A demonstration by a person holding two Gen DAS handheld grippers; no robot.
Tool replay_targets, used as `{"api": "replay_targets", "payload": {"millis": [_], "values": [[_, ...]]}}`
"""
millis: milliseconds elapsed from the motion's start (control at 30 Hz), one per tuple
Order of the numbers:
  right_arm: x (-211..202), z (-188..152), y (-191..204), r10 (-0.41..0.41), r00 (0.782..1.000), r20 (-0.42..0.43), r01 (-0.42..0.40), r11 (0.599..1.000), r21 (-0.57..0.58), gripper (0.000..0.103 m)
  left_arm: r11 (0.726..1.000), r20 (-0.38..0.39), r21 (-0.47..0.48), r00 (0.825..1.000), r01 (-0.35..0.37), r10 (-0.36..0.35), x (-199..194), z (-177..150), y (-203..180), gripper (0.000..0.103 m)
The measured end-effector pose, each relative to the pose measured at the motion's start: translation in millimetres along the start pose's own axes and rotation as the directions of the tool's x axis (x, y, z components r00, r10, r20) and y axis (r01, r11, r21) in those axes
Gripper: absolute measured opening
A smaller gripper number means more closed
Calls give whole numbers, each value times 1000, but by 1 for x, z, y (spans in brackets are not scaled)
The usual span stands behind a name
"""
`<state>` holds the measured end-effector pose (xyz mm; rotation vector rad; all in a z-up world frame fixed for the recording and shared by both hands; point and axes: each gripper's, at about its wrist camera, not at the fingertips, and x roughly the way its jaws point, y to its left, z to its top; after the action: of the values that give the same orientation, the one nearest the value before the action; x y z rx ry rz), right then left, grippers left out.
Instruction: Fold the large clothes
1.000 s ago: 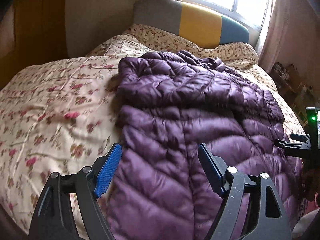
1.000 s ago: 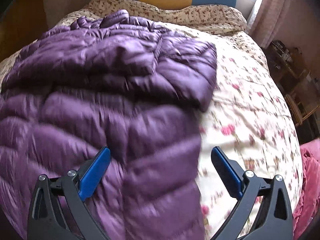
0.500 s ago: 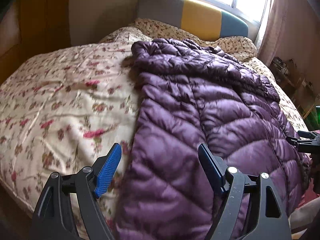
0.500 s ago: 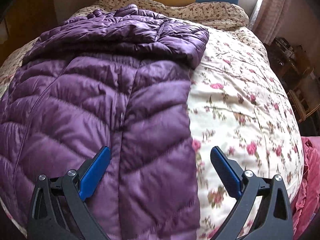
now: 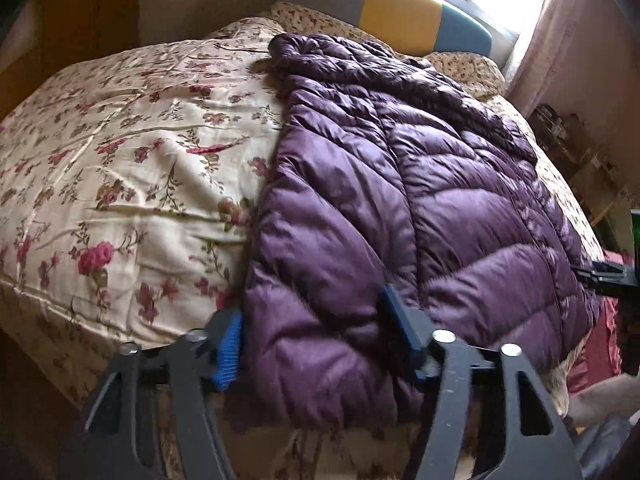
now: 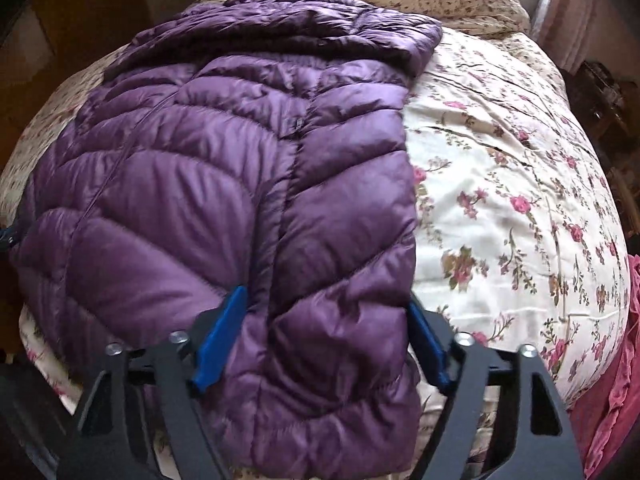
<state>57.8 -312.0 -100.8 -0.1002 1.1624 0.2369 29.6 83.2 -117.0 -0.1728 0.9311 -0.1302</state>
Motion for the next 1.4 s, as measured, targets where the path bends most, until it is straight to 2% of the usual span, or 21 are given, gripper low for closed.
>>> {"api": "replay_targets", "payload": {"millis": [67,133,200,300,533,733,833,1000,1200,1400], "values": [[-2,-3,5,6,1000,-3,-6,1000,-22,53,1000,-5,13,1000,15,-15,-2,-3,-2,40],[-5,-2,13,8,1000,-6,-8,998,-56,40,999,-11,8,999,37,-37,-5,-4,-1,20],[-10,-3,21,-3,1000,1,3,995,-103,21,998,-14,0,998,56,-56,-8,-2,1,12],[-13,1,33,-31,999,15,33,987,-155,13,997,-4,12,997,77,-77,-16,2,-1,7],[-36,27,46,-62,994,94,85,963,-255,9,990,73,24,988,136,-138,-42,39,-5,6],[-45,67,47,-90,980,177,139,949,-284,9,984,149,36,973,173,-176,-40,86,-13,6],[-47,93,46,-100,970,223,161,948,-274,9,983,179,46,967,175,-181,-28,117,-17,6],[-39,149,37,-128,953,274,200,946,-255,9,983,186,26,965,183,-184,2,168,-15,6],[-9,225,18,-156,951,268,213,957,-196,9,990,198,22,970,140,-142,42,233,-11,6],[31,281,1,-181,957,227,214,968,-131,9,993,185,-15,977,114,-109,79,282,-5,6]]}}
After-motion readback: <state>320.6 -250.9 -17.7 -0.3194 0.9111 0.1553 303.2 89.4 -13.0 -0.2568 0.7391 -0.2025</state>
